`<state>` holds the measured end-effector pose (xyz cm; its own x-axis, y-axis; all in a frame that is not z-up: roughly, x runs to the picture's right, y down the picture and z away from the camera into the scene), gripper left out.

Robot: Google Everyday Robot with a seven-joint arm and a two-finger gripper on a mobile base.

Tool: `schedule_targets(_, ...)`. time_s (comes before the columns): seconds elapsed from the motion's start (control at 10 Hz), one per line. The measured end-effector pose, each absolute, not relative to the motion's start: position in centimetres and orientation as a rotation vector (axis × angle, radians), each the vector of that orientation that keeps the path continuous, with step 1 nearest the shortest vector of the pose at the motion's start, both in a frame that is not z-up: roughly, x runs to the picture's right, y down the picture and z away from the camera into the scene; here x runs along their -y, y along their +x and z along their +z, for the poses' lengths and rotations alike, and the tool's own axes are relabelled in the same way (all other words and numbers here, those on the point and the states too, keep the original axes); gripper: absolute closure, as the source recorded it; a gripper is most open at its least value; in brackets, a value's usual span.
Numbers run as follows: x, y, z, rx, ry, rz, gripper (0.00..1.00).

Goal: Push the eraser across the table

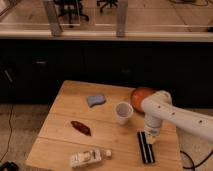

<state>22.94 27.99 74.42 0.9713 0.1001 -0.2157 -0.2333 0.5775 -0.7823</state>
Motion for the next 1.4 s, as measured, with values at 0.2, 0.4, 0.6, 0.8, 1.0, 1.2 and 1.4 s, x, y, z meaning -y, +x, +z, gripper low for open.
schedule_targets(0.2,-28.2,22.6,74.5,-0.158,-0.938,0.183,1.0)
schedule_targets(0.4,-28.3,21.7,74.6,-0.159,-0.941,0.166,1.0)
schedule_targets(0.6,-28.4,21.5,74.6,-0.163,-0.942,0.157,1.0)
schedule_targets(0.8,-28.6,21.1,74.5,-0.163,-0.95,0.151,1.0)
schedule_targets(1.0,-28.7,20.9,74.5,-0.165,-0.957,0.146,1.0)
schedule_targets(1.2,-28.8,20.8,74.4,-0.169,-0.966,0.143,1.0)
schedule_targets(1.4,-28.9,20.6,74.5,-0.172,-0.97,0.137,1.0)
